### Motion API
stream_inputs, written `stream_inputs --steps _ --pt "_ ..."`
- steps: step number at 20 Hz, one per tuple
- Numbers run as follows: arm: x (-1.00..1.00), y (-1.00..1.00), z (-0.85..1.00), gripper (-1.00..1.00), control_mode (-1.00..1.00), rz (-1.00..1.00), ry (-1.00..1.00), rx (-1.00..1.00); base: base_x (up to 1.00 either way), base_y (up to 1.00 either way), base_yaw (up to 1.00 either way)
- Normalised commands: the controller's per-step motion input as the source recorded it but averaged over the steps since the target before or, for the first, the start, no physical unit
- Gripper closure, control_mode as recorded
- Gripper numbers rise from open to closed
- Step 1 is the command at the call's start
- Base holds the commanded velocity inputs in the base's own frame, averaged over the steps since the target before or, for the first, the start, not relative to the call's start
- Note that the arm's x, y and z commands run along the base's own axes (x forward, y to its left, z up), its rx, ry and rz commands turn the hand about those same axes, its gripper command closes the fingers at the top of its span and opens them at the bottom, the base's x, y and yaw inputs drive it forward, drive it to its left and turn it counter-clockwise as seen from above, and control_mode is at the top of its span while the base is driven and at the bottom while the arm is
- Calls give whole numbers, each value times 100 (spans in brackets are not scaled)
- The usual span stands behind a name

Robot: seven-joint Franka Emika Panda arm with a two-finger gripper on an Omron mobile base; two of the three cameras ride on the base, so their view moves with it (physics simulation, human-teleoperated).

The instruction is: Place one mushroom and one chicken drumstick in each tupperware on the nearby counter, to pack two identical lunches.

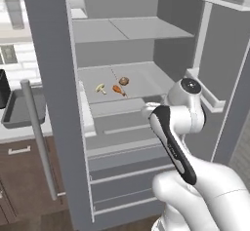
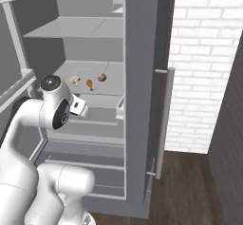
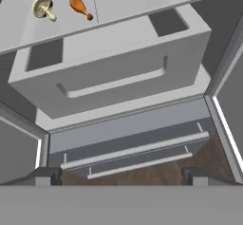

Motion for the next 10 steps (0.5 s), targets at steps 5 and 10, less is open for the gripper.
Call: stream_inputs --steps 5,10 --pt "0 0 0 -100 100 0 0 0 40 7 3" --pt "0 0 0 -100 100 0 0 0 62 0 0"
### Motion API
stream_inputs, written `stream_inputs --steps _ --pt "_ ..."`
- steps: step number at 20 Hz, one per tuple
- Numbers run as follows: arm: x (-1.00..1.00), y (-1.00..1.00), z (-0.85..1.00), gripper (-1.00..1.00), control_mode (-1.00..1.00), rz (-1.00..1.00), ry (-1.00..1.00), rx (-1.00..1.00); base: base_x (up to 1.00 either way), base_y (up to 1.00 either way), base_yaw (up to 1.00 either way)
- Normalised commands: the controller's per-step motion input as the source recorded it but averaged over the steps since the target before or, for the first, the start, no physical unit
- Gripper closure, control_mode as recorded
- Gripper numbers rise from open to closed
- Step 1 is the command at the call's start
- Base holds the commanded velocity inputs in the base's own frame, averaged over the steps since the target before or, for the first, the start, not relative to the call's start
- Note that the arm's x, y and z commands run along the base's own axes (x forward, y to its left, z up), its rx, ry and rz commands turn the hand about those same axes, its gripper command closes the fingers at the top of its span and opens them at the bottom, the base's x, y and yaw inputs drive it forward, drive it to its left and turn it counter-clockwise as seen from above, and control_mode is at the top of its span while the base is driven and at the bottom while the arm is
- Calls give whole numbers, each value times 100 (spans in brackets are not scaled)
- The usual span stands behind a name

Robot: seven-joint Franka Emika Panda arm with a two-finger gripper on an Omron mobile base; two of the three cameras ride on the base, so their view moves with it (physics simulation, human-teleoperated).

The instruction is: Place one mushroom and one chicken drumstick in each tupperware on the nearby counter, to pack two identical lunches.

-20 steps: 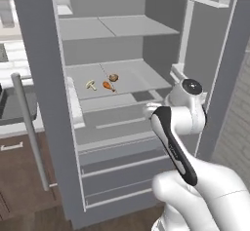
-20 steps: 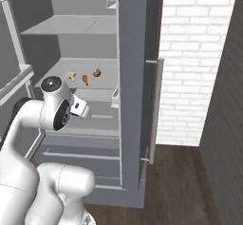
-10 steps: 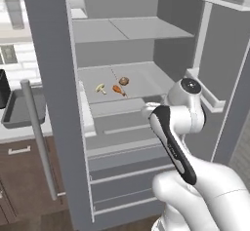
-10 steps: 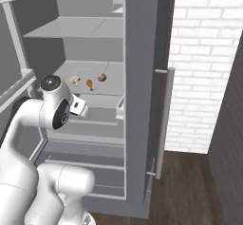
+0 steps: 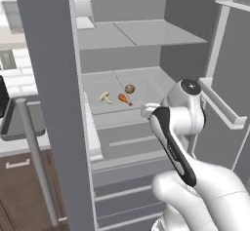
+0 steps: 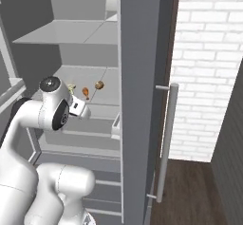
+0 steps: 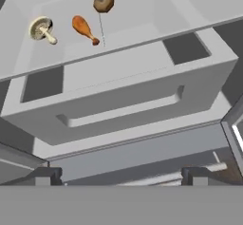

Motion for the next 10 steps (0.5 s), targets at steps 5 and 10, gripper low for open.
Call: stream_inputs --steps 5,10 --pt "5 0 34 -100 -100 0 -8 0 22 0 0" --pt "23 23 96 -100 -100 4 -37 -1 0 0 0"
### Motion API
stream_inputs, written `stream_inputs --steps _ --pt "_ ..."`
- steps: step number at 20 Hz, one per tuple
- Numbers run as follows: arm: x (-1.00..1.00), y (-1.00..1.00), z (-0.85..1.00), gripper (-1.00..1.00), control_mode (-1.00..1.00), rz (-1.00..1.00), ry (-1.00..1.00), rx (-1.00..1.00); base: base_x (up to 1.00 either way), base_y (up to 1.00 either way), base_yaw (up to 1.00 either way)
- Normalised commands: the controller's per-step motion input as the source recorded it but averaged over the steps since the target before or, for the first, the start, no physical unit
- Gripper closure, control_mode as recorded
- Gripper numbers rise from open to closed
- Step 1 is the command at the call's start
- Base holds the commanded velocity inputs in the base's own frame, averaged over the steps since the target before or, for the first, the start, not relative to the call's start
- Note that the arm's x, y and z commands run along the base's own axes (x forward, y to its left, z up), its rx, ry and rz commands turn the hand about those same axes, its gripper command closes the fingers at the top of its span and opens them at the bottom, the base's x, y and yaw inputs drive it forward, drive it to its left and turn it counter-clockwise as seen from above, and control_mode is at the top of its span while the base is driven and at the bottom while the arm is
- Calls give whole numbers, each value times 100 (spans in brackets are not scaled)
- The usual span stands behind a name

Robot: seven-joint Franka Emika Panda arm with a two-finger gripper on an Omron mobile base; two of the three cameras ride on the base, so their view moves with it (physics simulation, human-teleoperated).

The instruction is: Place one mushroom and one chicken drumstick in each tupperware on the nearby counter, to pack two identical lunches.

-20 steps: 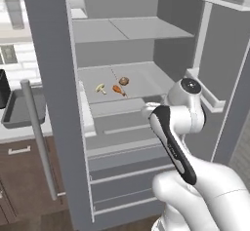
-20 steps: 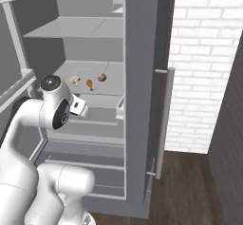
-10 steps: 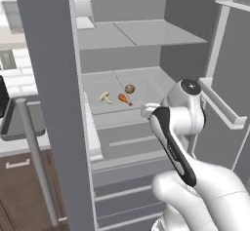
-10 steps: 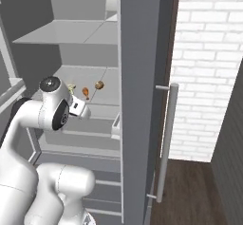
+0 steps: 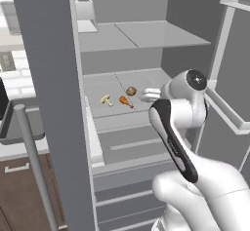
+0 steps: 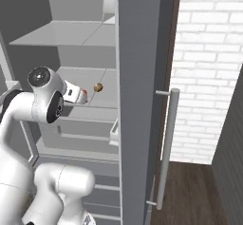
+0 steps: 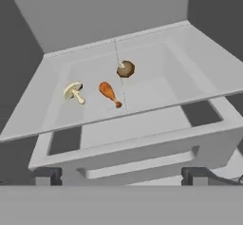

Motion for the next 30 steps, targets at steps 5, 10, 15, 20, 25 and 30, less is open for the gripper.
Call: stream_inputs --steps 5,10,15,20,25,30 --pt "73 31 15 -100 -100 14 -3 -6 0 0 0" --pt "63 15 -7 -100 -100 5 15 -16 0 0 0" --pt "22 7 -13 -100 -100 0 19 -11 0 0 0" --pt "18 3 -68 -100 -100 0 2 -4 0 0 0" --pt "74 2 -48 -100 -100 0 0 0 0 0 0" --pt "86 10 -29 -100 -100 -1 5 0 0 0 0"
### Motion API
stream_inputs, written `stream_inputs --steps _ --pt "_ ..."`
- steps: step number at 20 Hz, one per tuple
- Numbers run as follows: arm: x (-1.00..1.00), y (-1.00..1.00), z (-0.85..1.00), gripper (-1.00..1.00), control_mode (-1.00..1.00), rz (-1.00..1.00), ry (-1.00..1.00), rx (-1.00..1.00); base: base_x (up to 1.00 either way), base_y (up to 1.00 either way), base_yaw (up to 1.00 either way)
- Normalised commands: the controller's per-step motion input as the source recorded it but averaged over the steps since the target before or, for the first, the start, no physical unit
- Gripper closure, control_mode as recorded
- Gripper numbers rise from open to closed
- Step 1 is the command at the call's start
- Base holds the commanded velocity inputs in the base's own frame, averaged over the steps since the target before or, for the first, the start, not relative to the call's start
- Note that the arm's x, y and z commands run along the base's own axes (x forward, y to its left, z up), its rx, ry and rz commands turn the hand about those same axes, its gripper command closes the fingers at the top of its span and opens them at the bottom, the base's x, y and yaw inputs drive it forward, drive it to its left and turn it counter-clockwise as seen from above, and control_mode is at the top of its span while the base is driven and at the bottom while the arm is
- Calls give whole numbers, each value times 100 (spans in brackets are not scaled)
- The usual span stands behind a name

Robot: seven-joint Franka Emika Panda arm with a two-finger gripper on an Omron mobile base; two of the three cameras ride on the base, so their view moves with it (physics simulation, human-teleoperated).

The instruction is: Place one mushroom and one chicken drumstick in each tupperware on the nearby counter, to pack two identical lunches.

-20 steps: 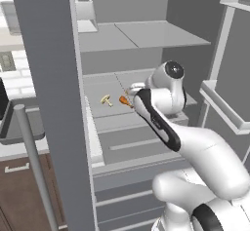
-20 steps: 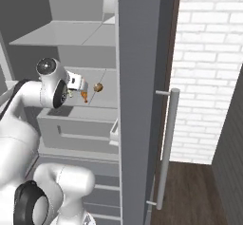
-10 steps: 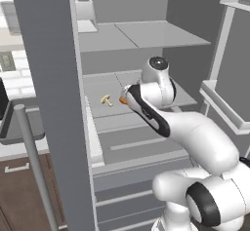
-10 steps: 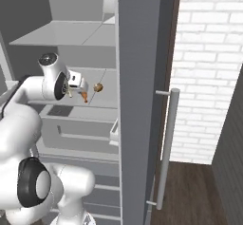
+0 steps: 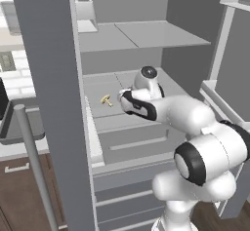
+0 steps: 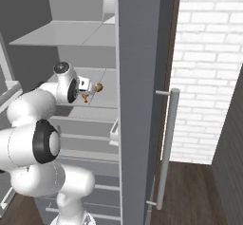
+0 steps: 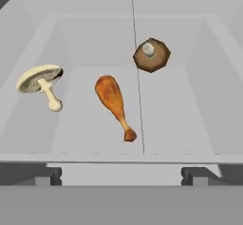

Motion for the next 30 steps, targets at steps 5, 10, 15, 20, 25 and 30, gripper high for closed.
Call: stream_inputs --steps 5,10,15,20,25,30 --pt "47 22 -12 -100 -100 -1 14 0 0 0 0" --pt "30 1 -24 -100 -100 0 5 0 0 0 0" --pt "27 0 -35 -100 -100 0 0 0 0 0 0" --pt "19 0 -33 -100 -100 0 -1 -1 0 0 0" --pt "38 0 -16 -100 -100 0 -4 0 0 0 0" --pt "36 0 -13 -100 -100 0 0 0 0 0 0"
